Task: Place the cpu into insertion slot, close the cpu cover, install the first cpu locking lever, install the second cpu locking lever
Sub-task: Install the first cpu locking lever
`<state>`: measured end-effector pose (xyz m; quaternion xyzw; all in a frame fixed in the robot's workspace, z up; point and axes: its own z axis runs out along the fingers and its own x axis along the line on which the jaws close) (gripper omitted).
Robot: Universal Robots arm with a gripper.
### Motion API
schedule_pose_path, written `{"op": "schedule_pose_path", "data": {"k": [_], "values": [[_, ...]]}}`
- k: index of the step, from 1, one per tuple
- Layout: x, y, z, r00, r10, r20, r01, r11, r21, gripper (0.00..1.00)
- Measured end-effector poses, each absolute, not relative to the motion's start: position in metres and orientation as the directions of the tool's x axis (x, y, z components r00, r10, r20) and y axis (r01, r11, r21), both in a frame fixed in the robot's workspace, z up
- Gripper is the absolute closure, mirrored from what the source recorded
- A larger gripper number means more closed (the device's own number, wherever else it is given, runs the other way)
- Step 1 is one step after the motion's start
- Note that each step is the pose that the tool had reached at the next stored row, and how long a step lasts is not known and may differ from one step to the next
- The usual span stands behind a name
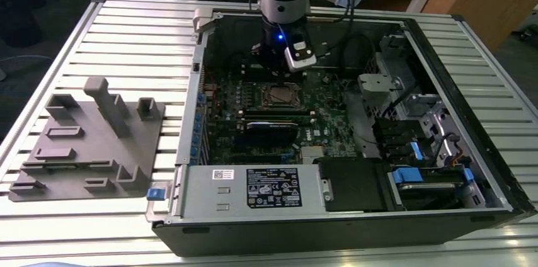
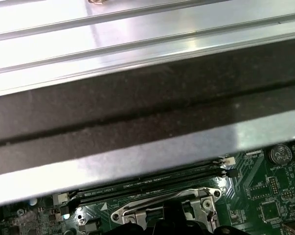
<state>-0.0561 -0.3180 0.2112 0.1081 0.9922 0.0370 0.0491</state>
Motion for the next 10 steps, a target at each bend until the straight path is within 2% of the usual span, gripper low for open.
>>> {"op": "schedule_pose_path", "data": {"k": [10], "values": [[-0.0562, -0.318, 0.2188, -0.972, 0.218, -0.089, 0.21, 0.974, 0.084, 0.89]]}}
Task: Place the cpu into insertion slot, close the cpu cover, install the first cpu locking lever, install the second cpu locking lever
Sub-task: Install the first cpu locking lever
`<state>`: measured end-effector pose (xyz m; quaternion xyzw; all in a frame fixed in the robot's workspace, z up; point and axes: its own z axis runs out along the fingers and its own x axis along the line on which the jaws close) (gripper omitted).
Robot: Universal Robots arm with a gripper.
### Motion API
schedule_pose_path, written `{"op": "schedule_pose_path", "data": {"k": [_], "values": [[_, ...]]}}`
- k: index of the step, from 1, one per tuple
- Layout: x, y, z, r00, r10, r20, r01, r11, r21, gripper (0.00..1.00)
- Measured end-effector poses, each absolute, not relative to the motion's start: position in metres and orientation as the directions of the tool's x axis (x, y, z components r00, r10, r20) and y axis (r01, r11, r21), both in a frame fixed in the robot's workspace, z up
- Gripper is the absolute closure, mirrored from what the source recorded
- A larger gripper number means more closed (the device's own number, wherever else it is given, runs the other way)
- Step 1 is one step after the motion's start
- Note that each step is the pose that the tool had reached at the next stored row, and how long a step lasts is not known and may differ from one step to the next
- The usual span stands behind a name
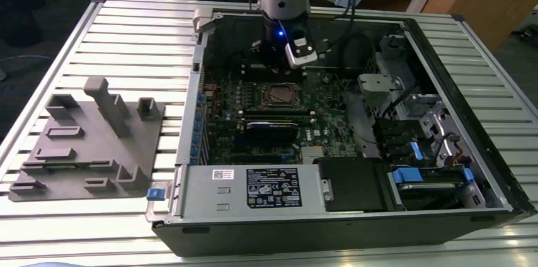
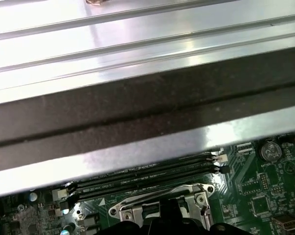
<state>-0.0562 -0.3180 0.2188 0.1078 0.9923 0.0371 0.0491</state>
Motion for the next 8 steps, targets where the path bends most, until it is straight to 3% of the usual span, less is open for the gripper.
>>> {"op": "schedule_pose_path", "data": {"k": [8], "values": [[-0.0562, -0.318, 0.2193, -0.972, 0.218, -0.089, 0.21, 0.974, 0.084, 0.89]]}}
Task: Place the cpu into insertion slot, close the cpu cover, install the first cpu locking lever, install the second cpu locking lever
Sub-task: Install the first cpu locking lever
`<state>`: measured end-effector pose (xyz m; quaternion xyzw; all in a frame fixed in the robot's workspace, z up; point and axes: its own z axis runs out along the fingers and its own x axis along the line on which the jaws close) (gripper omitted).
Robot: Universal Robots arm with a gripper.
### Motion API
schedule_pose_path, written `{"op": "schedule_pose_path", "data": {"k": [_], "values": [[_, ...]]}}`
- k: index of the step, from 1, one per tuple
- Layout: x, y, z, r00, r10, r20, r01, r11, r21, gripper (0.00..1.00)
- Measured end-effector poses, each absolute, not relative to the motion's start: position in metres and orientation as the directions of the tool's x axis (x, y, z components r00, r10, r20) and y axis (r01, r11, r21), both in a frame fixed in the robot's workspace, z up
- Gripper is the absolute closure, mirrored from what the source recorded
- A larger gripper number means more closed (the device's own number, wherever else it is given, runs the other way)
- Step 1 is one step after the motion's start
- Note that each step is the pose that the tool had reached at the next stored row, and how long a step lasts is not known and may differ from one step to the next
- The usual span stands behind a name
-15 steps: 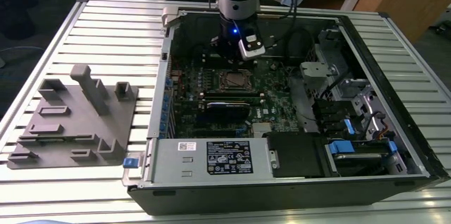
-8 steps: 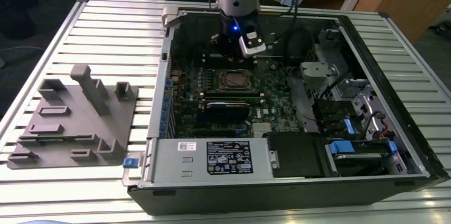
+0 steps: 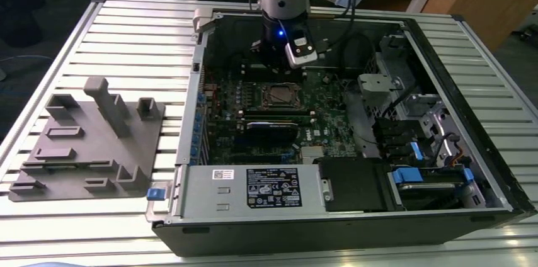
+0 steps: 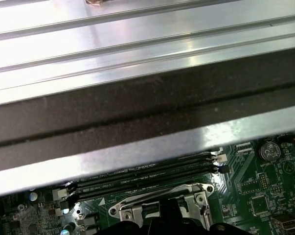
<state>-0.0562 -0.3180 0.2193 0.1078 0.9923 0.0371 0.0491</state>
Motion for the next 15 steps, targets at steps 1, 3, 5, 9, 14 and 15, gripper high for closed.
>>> {"op": "schedule_pose_path", "data": {"k": [1, 3, 5, 9, 14, 15], "values": [[-0.056, -0.318, 0.219, -0.972, 0.218, -0.089, 0.21, 0.974, 0.084, 0.89], [-0.056, -0.318, 0.219, -0.972, 0.218, -0.089, 0.21, 0.974, 0.084, 0.89], [-0.056, -0.318, 0.219, -0.972, 0.217, -0.089, 0.21, 0.974, 0.084, 0.89], [-0.056, -0.322, 0.219, -0.972, 0.218, -0.089, 0.21, 0.974, 0.084, 0.89], [-0.056, -0.335, 0.219, -0.972, 0.218, -0.089, 0.21, 0.974, 0.084, 0.89], [-0.056, -0.337, 0.219, -0.972, 0.218, -0.089, 0.21, 0.974, 0.084, 0.89]]}}
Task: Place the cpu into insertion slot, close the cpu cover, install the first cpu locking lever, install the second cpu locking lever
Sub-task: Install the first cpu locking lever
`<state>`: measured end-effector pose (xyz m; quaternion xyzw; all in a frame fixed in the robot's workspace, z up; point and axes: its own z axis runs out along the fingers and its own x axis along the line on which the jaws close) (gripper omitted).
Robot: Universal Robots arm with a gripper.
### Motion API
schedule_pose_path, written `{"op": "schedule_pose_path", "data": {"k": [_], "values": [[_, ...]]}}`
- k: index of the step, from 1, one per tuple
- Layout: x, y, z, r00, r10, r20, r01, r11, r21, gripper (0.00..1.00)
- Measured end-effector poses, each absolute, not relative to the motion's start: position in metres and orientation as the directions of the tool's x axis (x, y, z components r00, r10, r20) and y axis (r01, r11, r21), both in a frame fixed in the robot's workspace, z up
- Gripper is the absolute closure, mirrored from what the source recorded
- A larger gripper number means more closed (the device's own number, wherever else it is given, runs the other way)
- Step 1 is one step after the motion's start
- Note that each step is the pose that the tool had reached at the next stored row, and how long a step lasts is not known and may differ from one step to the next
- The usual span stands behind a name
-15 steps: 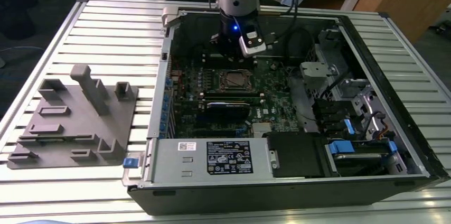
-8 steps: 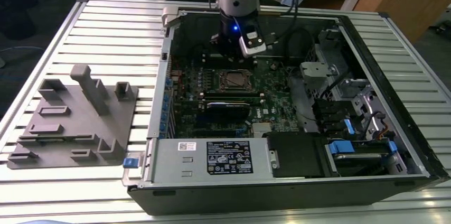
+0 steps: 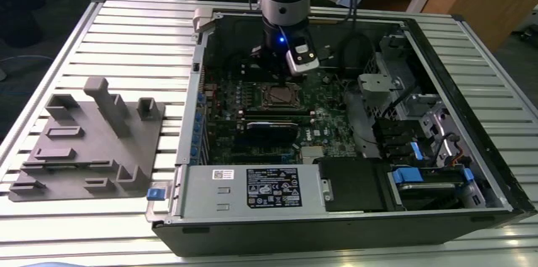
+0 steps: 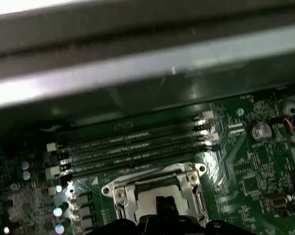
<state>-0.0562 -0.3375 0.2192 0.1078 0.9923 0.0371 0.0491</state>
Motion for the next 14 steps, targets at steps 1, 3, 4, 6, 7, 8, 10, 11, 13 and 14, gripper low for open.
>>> {"op": "schedule_pose_path", "data": {"k": [1, 3, 4, 6, 7, 8, 10, 11, 13, 14], "values": [[-0.0562, -0.3403, 0.2192, -0.972, 0.218, -0.089, 0.21, 0.974, 0.084, 0.89], [-0.0562, -0.3461, 0.2191, -0.972, 0.218, -0.089, 0.21, 0.974, 0.084, 0.89], [-0.0562, -0.3477, 0.2191, -0.972, 0.218, -0.089, 0.21, 0.974, 0.084, 0.89], [-0.0562, -0.348, 0.2191, -0.972, 0.218, -0.089, 0.21, 0.974, 0.084, 0.89], [-0.0562, -0.348, 0.2191, -0.972, 0.218, -0.09, 0.21, 0.974, 0.084, 0.89], [-0.0562, -0.348, 0.2191, -0.972, 0.218, -0.09, 0.21, 0.974, 0.084, 0.89], [-0.0562, -0.3481, 0.2205, -0.972, 0.217, -0.089, 0.21, 0.974, 0.083, 0.89], [-0.0562, -0.348, 0.2218, -0.972, 0.218, -0.09, 0.21, 0.974, 0.084, 0.89], [-0.0562, -0.348, 0.2232, -0.972, 0.218, -0.09, 0.21, 0.974, 0.084, 0.89], [-0.0562, -0.348, 0.2231, -0.972, 0.217, -0.09, 0.21, 0.974, 0.084, 0.89]]}}
